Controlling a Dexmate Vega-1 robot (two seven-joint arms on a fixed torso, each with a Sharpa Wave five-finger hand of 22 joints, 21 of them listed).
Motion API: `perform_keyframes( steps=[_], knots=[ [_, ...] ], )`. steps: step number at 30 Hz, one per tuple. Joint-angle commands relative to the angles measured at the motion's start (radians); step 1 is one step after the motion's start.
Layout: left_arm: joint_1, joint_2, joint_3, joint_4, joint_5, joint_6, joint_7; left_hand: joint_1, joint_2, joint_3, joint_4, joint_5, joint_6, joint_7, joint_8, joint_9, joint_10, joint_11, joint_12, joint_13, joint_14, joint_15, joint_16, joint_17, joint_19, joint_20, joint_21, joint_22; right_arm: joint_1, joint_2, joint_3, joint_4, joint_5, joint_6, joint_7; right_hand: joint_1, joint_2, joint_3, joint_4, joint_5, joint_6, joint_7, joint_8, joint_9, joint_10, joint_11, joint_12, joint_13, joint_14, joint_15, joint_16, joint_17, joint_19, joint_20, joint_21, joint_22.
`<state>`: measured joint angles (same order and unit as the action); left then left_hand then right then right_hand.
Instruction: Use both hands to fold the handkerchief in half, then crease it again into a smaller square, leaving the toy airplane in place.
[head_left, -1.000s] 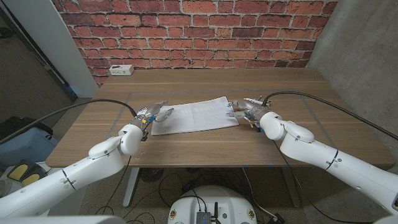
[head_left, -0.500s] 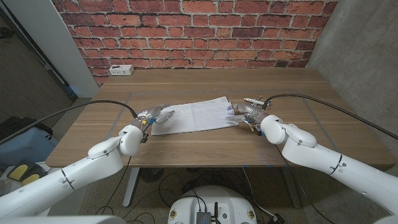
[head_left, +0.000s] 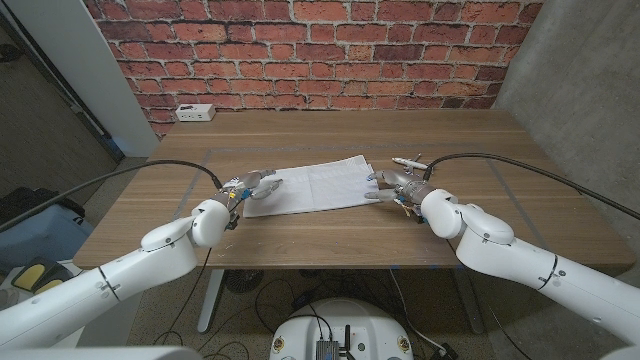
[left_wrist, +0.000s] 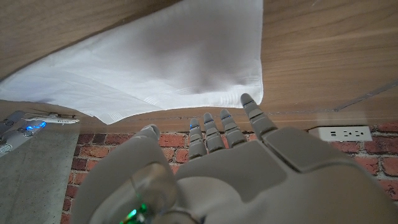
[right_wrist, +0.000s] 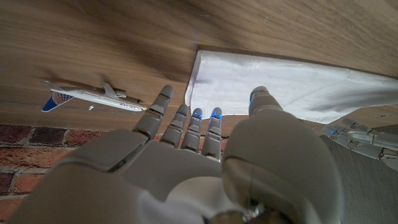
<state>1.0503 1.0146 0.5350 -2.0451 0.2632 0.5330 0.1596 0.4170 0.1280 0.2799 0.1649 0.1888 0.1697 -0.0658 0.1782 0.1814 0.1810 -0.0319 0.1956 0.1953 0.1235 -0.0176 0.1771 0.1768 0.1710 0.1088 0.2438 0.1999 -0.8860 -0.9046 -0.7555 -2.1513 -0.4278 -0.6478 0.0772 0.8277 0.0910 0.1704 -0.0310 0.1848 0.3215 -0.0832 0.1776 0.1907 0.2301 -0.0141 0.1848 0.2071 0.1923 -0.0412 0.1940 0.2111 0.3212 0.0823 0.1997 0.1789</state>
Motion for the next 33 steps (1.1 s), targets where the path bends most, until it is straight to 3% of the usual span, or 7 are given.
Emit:
perform_keyframes(
  steps=[1, 19, 27, 33],
  knots=[
    [-0.02, 0.003, 0.013, 0.013, -0.011, -0.002, -0.027, -0.013, 0.003, -0.005, 0.002, 0.004, 0.009, 0.002, 0.009, 0.0, 0.003, 0.001, 0.006, 0.0, -0.007, 0.0, 0.005, 0.002, -0.001, 0.004, -0.003, 0.002, 0.009, 0.001, -0.053, -0.025, -0.092, -0.058, 0.038, 0.01, -0.015, 0.005, -0.018, 0.0, -0.011, -0.006, 0.003, 0.002, -0.011, -0.006, -0.001, 0.001, -0.009, -0.006, -0.003, -0.001, -0.008, 0.001, -0.001, 0.005],
    [-0.036, 0.008, 0.022, 0.02, -0.028, -0.007, -0.051, -0.042, -0.001, -0.018, 0.004, 0.007, 0.009, -0.001, 0.008, -0.001, 0.004, 0.003, 0.008, -0.001, -0.007, 0.004, 0.006, 0.002, -0.002, 0.01, -0.004, 0.001, 0.061, 0.066, -0.152, 0.031, -0.323, -0.093, 0.11, 0.097, -0.039, 0.033, -0.095, 0.02, -0.046, -0.023, 0.006, 0.002, -0.04, -0.038, 0.002, 0.0, -0.019, -0.025, 0.0, -0.012, 0.006, -0.016, 0.008, 0.004],
    [-0.04, 0.011, 0.021, 0.021, -0.032, -0.008, -0.053, -0.06, -0.003, -0.026, 0.004, 0.009, 0.01, -0.001, 0.008, -0.001, 0.009, 0.005, 0.011, -0.001, -0.005, 0.004, 0.007, 0.002, -0.001, 0.013, -0.004, 0.001, 0.071, 0.095, -0.16, 0.072, -0.374, -0.074, 0.142, 0.12, -0.039, 0.042, -0.11, 0.025, -0.05, -0.023, 0.008, 0.003, -0.043, -0.04, 0.004, 0.0, -0.021, -0.033, 0.001, -0.013, 0.012, -0.022, 0.01, 0.004],
    [-0.046, 0.012, 0.025, 0.022, -0.029, -0.006, -0.057, -0.069, -0.003, -0.029, 0.003, 0.011, 0.01, 0.0, 0.008, -0.001, 0.011, 0.007, 0.012, -0.001, -0.004, 0.006, 0.008, 0.002, -0.001, 0.014, -0.004, 0.001, 0.083, 0.112, -0.173, 0.101, -0.428, -0.064, 0.175, 0.167, -0.031, 0.061, -0.133, 0.033, -0.05, -0.03, 0.012, 0.003, -0.044, -0.045, 0.007, 0.0, -0.017, -0.044, 0.006, -0.014, 0.02, -0.032, 0.012, 0.003]
  ],
)
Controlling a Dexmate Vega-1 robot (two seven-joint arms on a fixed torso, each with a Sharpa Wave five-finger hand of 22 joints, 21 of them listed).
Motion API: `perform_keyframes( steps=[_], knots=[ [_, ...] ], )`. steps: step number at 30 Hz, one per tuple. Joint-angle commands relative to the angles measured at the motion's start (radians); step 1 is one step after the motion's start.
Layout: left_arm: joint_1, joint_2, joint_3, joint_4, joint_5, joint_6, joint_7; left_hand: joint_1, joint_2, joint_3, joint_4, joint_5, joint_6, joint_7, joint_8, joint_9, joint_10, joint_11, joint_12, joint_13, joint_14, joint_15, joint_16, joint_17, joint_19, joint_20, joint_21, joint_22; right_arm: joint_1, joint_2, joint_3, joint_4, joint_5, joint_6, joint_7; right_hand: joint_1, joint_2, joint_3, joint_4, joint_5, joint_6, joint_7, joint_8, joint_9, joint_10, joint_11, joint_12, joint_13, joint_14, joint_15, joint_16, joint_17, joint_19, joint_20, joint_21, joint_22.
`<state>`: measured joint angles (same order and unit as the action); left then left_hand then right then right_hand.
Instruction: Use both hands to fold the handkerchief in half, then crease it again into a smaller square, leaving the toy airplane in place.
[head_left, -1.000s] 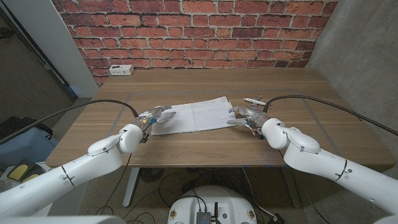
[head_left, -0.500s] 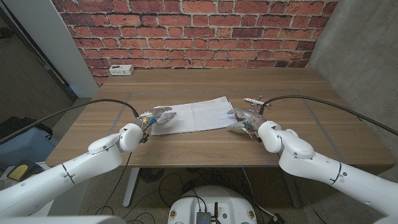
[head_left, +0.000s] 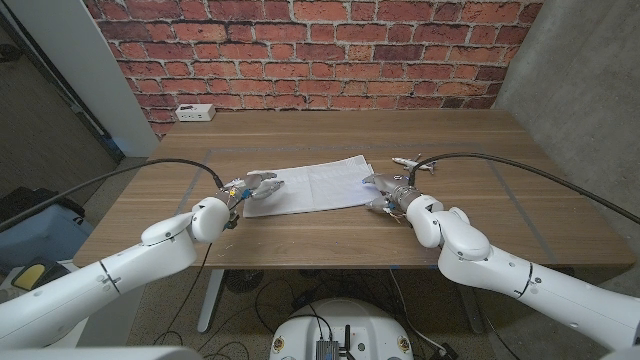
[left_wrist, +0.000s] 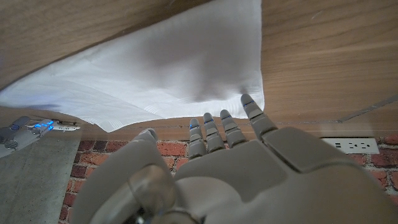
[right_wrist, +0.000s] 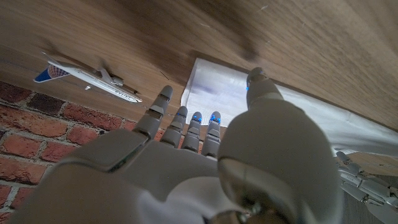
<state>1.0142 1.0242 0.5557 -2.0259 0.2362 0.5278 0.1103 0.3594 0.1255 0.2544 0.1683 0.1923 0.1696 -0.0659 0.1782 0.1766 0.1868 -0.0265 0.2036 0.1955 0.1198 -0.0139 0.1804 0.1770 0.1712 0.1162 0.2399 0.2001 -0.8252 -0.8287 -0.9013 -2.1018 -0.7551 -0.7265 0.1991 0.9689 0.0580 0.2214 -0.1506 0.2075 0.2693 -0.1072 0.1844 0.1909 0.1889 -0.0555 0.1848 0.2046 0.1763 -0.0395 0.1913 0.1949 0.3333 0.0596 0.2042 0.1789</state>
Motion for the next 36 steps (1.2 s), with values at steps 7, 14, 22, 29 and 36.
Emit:
perform_keyframes(
  steps=[7, 14, 22, 29, 36],
  knots=[
    [-0.012, 0.002, 0.005, -0.001, -0.002, 0.003, -0.01, -0.021, 0.0, -0.007, 0.0, 0.009, 0.01, 0.003, 0.008, 0.003, 0.006, 0.001, 0.004, -0.001, 0.0, 0.001, 0.004, 0.001, 0.0, 0.008, 0.0, 0.0, 0.026, 0.054, -0.027, 0.08, -0.132, 0.034, 0.085, 0.091, 0.003, 0.031, -0.026, 0.015, -0.004, -0.021, 0.008, 0.003, -0.005, -0.008, 0.011, 0.002, 0.001, -0.051, 0.012, 0.0, 0.016, -0.084, 0.009, 0.003],
    [-0.008, 0.002, 0.002, -0.007, -0.007, 0.009, -0.008, -0.028, 0.001, -0.01, -0.001, 0.01, 0.009, 0.003, 0.008, 0.003, 0.006, 0.002, 0.005, -0.001, 0.0, 0.003, 0.004, 0.001, 0.0, 0.008, -0.001, 0.0, 0.029, 0.074, -0.027, 0.109, -0.163, 0.058, 0.09, 0.12, 0.013, 0.044, -0.028, 0.016, -0.001, -0.021, 0.01, 0.003, -0.004, -0.014, 0.012, 0.001, 0.005, -0.061, 0.014, 0.001, 0.021, -0.087, 0.01, 0.003],
    [-0.003, 0.007, 0.001, -0.014, -0.011, 0.013, -0.008, -0.037, 0.002, -0.013, -0.001, 0.012, 0.01, 0.003, 0.008, 0.003, 0.006, 0.001, 0.005, -0.001, 0.001, 0.003, 0.005, 0.001, 0.001, 0.01, 0.0, 0.0, 0.017, 0.096, -0.006, 0.148, -0.149, 0.119, 0.023, 0.182, 0.064, 0.075, -0.02, 0.009, 0.062, -0.031, 0.029, 0.002, 0.059, -0.028, 0.032, 0.001, 0.084, -0.094, 0.05, 0.009, 0.065, -0.112, 0.025, 0.003],
    [0.004, 0.013, -0.004, -0.021, -0.015, 0.014, -0.003, -0.043, 0.003, -0.014, -0.001, 0.013, 0.01, 0.004, 0.008, 0.003, 0.008, 0.002, 0.005, -0.001, 0.002, 0.004, 0.005, 0.001, 0.003, 0.01, 0.0, 0.0, 0.014, 0.118, -0.017, 0.201, -0.205, 0.155, -0.078, 0.3, 0.114, 0.116, -0.02, -0.02, 0.19, -0.034, 0.054, 0.002, 0.162, -0.05, 0.048, 0.001, 0.239, -0.18, 0.121, 0.031, 0.229, -0.176, 0.098, 0.018],
    [0.007, 0.018, -0.003, -0.023, -0.021, 0.011, -0.009, -0.052, 0.005, -0.016, -0.002, 0.015, 0.012, 0.004, 0.009, 0.003, 0.008, 0.005, 0.005, -0.001, 0.004, 0.004, 0.005, 0.001, 0.004, 0.01, 0.0, 0.0, 0.014, 0.116, -0.014, 0.267, -0.254, 0.261, -0.273, 0.412, 0.117, 0.105, -0.009, -0.014, 0.558, 0.013, 0.135, 0.012, 0.468, -0.053, 0.111, 0.006, 0.554, -0.199, 0.301, 0.137, 0.327, -0.23, 0.253, 0.072]
  ],
)
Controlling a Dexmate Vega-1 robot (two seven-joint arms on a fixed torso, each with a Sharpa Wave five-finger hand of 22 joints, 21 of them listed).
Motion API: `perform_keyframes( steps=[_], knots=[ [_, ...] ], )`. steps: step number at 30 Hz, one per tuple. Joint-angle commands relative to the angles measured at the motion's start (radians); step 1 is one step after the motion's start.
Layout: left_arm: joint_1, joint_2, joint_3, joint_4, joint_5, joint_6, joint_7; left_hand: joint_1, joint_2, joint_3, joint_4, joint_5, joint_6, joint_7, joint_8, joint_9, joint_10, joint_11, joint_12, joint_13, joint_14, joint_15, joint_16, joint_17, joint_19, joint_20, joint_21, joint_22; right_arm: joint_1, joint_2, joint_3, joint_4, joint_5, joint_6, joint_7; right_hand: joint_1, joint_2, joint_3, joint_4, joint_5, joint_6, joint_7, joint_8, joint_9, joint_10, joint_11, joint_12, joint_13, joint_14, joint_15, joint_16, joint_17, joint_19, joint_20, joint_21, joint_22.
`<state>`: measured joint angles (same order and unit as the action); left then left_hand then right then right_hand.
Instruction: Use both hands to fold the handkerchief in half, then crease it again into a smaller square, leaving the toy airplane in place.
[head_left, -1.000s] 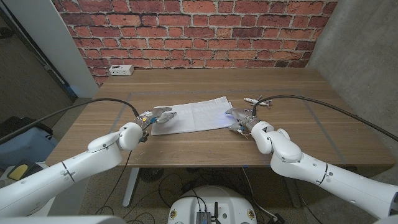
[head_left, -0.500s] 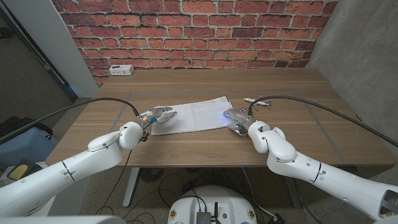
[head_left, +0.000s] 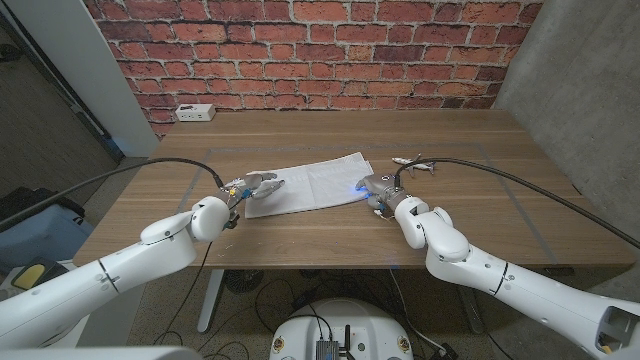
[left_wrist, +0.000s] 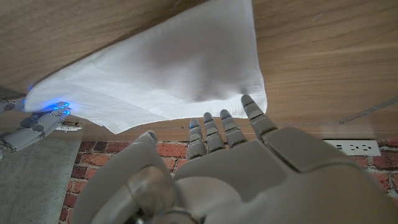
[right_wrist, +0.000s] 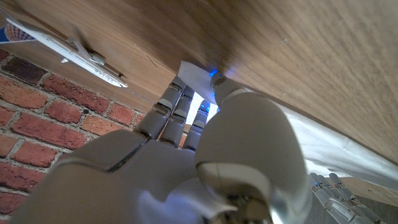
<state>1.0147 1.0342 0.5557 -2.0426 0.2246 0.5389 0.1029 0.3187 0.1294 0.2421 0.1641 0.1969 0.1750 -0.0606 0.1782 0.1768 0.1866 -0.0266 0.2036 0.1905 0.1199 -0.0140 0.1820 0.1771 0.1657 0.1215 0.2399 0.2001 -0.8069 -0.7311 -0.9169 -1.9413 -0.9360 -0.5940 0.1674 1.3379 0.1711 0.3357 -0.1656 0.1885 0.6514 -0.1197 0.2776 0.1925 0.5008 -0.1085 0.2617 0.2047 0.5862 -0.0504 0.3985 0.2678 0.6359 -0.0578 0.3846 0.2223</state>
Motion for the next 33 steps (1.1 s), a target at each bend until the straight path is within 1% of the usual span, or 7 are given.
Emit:
perform_keyframes(
  steps=[1, 3, 7, 9, 15, 20, 33],
  knots=[
    [0.007, 0.009, -0.003, -0.007, -0.01, 0.0, -0.002, -0.013, 0.002, -0.005, 0.002, 0.011, 0.006, -0.001, 0.008, 0.003, 0.008, 0.006, 0.005, 0.004, 0.004, 0.003, 0.004, 0.001, 0.01, 0.005, 0.0, 0.0, -0.006, 0.02, 0.005, 0.108, -0.073, 0.133, -0.245, 0.065, 0.001, -0.016, 0.001, 0.007, 0.213, 0.022, 0.047, 0.013, 0.184, -0.007, 0.037, 0.008, 0.18, -0.188, 0.122, 0.087, 0.026, -0.119, 0.101, 0.041],
    [0.003, 0.01, 0.0, -0.006, -0.012, -0.005, -0.01, -0.015, 0.002, -0.005, 0.002, 0.012, 0.007, -0.001, 0.009, 0.003, 0.01, 0.005, 0.006, 0.004, 0.004, 0.004, 0.004, 0.001, 0.01, 0.004, 0.0, 0.0, 0.0, 0.018, 0.002, 0.13, -0.098, 0.172, -0.314, 0.108, 0.002, -0.023, -0.003, 0.013, 0.285, 0.033, 0.059, 0.019, 0.253, -0.011, 0.049, 0.013, 0.228, -0.191, 0.164, 0.127, 0.012, -0.137, 0.157, 0.071],
    [-0.004, 0.012, 0.004, -0.004, -0.015, -0.015, -0.024, -0.019, 0.002, -0.007, 0.001, 0.012, 0.009, -0.001, 0.009, 0.003, 0.015, 0.005, 0.008, 0.003, 0.01, 0.003, 0.005, 0.0, 0.011, 0.006, 0.0, 0.0, 0.008, 0.018, 0.009, 0.151, -0.12, 0.219, -0.382, 0.156, 0.006, -0.015, -0.005, 0.018, 0.32, 0.032, 0.062, 0.025, 0.292, -0.028, 0.055, 0.024, 0.257, -0.191, 0.178, 0.154, 0.007, -0.157, 0.219, 0.104],
    [-0.012, 0.014, 0.011, -0.004, -0.013, -0.012, -0.041, -0.024, 0.002, -0.008, 0.001, 0.013, 0.018, 0.0, 0.013, 0.003, 0.022, 0.006, 0.01, 0.003, 0.016, 0.005, 0.007, 0.0, 0.016, 0.007, 0.002, -0.001, 0.012, 0.019, 0.011, 0.159, -0.135, 0.233, -0.404, 0.166, 0.004, -0.015, -0.003, 0.018, 0.339, 0.018, 0.067, 0.027, 0.298, -0.031, 0.055, 0.028, 0.263, -0.19, 0.18, 0.162, 0.002, -0.158, 0.238, 0.115],
    [-0.029, 0.015, 0.023, -0.005, -0.009, 0.001, -0.071, -0.04, -0.002, -0.015, -0.003, 0.017, 0.068, 0.001, 0.027, 0.003, 0.044, 0.0, 0.017, 0.003, 0.031, 0.0, 0.009, -0.001, 0.024, 0.012, 0.003, -0.001, 0.031, 0.022, 0.014, 0.167, -0.164, 0.276, -0.415, 0.181, 0.0, -0.018, -0.001, 0.017, 0.348, 0.026, 0.066, 0.03, 0.306, -0.045, 0.054, 0.037, 0.271, -0.19, 0.179, 0.174, -0.009, -0.158, 0.274, 0.134],
    [-0.055, 0.015, 0.048, -0.007, 0.009, 0.02, -0.113, -0.053, -0.008, -0.022, -0.006, 0.019, 0.12, 0.011, 0.04, 0.002, 0.052, -0.005, 0.018, 0.003, 0.031, -0.004, 0.006, -0.001, 0.025, 0.011, 0.002, -0.002, 0.048, 0.03, 0.013, 0.173, -0.19, 0.304, -0.421, 0.187, -0.002, -0.019, 0.001, 0.017, 0.353, 0.013, 0.066, 0.032, 0.309, -0.042, 0.051, 0.038, 0.274, -0.19, 0.177, 0.18, -0.016, -0.157, 0.293, 0.143],
    [-0.108, 0.014, 0.093, -0.009, 0.037, 0.075, -0.203, -0.082, -0.022, -0.039, -0.012, 0.025, 0.193, 0.039, 0.045, 0.002, 0.119, 0.01, 0.035, 0.001, 0.082, -0.011, 0.016, -0.002, 0.041, 0.015, 0.004, -0.004, 0.109, 0.009, 0.015, 0.17, -0.264, 0.396, -0.395, 0.196, -0.003, -0.025, 0.005, 0.015, 0.359, 0.023, 0.062, 0.034, 0.317, -0.049, 0.047, 0.046, 0.286, -0.19, 0.176, 0.195, -0.033, -0.157, 0.338, 0.163]
  ],
)
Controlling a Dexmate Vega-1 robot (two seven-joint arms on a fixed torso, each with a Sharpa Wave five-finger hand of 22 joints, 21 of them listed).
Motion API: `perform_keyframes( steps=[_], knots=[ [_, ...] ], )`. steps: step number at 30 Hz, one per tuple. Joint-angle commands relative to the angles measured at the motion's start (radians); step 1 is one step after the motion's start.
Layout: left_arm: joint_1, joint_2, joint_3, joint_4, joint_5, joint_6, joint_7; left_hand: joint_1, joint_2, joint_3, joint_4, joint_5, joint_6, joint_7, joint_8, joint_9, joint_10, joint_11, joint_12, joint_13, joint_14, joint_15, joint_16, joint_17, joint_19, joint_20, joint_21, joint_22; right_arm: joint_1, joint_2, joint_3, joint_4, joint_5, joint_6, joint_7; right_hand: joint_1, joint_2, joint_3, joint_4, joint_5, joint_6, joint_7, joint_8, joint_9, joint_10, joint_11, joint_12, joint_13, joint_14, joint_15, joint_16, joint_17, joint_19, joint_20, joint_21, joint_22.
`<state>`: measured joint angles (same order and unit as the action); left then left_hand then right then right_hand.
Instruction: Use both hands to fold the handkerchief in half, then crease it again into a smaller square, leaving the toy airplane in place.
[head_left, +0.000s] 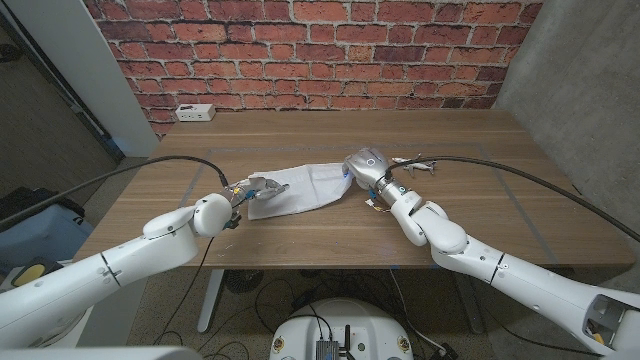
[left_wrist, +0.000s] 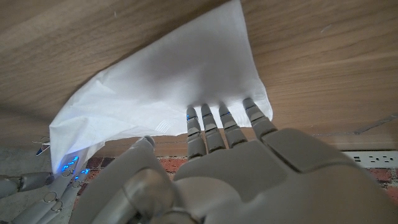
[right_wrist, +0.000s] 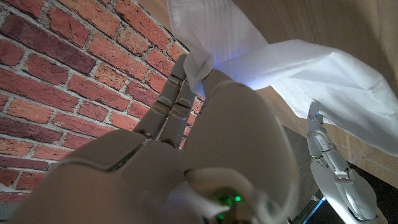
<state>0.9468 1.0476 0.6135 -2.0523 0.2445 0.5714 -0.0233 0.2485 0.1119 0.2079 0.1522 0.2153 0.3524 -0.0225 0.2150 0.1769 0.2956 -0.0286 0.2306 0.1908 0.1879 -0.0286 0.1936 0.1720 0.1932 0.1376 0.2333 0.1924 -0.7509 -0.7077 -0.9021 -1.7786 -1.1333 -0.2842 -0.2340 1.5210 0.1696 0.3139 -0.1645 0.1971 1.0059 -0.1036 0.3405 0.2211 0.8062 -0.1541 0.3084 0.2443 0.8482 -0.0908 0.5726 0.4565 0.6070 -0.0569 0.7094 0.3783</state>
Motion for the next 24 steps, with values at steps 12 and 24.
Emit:
perform_keyframes(
  steps=[12, 24],
  knots=[
    [-0.028, 0.004, 0.029, -0.001, 0.002, 0.044, -0.068, -0.019, -0.013, -0.012, -0.003, 0.008, 0.016, 0.002, 0.002, 0.002, 0.013, 0.008, 0.006, 0.001, 0.017, 0.004, 0.001, 0.003, 0.017, -0.001, 0.01, 0.003, 0.14, -0.026, -0.013, 0.024, -0.141, 0.212, 0.044, 0.021, -0.004, -0.006, 0.005, 0.005, 0.008, 0.015, -0.004, 0.008, 0.014, -0.004, -0.007, 0.011, 0.028, -0.149, -0.003, 0.018, -0.019, -0.158, 0.051, 0.022],
    [-0.018, 0.008, 0.023, -0.001, -0.008, 0.032, -0.053, -0.025, -0.02, -0.018, -0.005, 0.009, 0.012, 0.001, -0.004, 0.002, 0.018, 0.012, 0.005, 0.001, 0.019, 0.006, -0.001, 0.003, 0.02, -0.002, 0.01, 0.003, 0.219, -0.011, -0.04, 0.034, -0.214, 0.319, 0.067, 0.024, -0.006, -0.009, 0.006, 0.004, 0.013, 0.013, -0.006, 0.009, 0.019, -0.006, -0.011, 0.016, 0.039, -0.148, -0.004, 0.028, -0.03, -0.157, 0.083, 0.032]
  ],
)
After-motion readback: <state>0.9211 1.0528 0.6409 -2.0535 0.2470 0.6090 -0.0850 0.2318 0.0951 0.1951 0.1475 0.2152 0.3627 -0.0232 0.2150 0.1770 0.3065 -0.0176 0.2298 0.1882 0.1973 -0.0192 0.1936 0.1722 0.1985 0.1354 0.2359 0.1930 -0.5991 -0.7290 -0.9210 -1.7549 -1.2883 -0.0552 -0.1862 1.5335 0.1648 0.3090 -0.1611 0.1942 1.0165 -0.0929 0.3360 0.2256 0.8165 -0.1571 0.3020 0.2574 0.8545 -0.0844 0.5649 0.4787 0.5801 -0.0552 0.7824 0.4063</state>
